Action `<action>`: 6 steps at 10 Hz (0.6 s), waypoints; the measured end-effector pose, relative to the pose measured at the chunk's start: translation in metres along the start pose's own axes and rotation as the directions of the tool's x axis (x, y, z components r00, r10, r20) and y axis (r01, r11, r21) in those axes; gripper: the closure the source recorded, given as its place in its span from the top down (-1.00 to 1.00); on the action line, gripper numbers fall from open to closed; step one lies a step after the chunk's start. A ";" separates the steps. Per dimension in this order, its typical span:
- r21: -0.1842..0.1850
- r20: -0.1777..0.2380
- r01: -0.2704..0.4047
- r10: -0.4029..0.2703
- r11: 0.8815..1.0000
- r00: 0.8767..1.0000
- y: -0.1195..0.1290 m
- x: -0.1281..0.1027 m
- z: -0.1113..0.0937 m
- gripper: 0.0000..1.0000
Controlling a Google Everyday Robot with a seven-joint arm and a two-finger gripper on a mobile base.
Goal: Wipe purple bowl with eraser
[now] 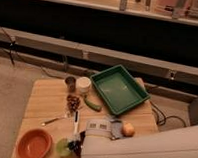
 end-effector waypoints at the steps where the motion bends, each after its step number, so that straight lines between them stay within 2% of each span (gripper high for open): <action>1: 0.016 -0.013 0.006 -0.006 1.000 1.000 -0.004 -0.001 -0.005 -0.99; 3: 0.034 -0.029 0.033 -0.032 0.999 0.999 -0.011 -0.009 -0.010 -0.99; 6: 0.031 -0.019 0.078 -0.077 0.997 0.997 -0.016 -0.023 -0.007 -0.99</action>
